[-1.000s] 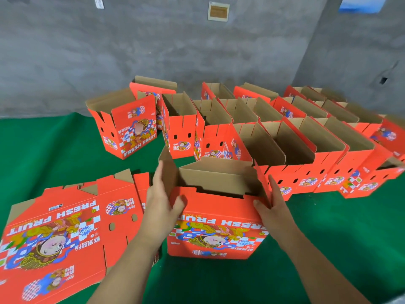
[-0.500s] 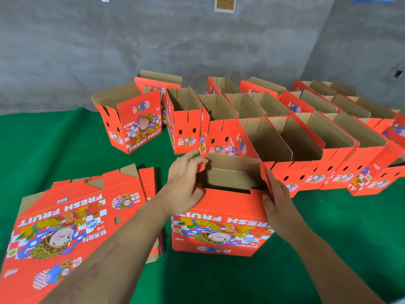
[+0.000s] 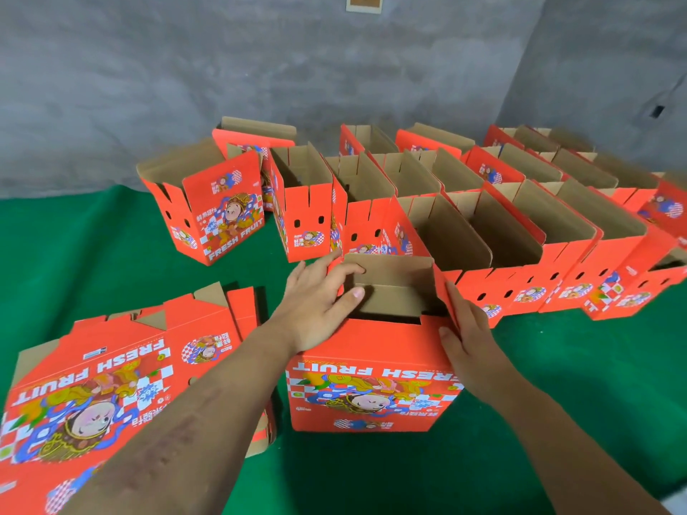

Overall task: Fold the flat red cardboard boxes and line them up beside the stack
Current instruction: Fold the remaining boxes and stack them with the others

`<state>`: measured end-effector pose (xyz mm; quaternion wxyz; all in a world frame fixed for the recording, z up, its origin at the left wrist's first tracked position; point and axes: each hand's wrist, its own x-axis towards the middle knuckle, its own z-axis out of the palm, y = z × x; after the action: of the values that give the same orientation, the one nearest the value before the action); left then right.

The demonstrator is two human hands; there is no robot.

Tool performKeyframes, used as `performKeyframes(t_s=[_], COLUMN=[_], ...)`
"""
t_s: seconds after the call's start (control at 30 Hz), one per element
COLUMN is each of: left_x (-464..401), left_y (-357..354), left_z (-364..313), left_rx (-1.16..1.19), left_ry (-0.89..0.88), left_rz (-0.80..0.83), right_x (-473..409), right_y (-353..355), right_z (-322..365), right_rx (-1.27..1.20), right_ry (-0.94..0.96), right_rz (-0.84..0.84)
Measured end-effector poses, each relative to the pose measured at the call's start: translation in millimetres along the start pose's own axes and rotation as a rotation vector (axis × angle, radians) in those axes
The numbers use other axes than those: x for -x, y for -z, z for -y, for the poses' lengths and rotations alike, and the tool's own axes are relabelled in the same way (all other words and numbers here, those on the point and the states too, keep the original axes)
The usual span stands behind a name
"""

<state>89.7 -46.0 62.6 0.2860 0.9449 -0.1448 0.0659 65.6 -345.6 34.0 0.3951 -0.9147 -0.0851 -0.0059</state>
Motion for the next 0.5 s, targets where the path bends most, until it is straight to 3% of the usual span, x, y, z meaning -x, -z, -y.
performKeyframes(t_s=[0.13, 0.27, 0.37, 0.5], left_x=[-3, -18, -16, -10], left_y=[3, 15, 9, -6], left_z=[3, 5, 9, 9], left_rx=[-0.049, 0.11, -0.096, -0.298], left_ry=[0.018, 0.161, 0.19, 0.129], left_rz=[0.069, 0.151, 0.204, 0.058], right_x=[-8, -12, -5, 3], right_y=[-2, -2, 0, 11], right_z=[5, 7, 1, 1], right_rx=[0.037, 0.065, 0.089, 0.108], right_ry=[0.007, 0.012, 0.016, -0.029], right_rz=[-0.013, -0.001, 0.036, 0.157])
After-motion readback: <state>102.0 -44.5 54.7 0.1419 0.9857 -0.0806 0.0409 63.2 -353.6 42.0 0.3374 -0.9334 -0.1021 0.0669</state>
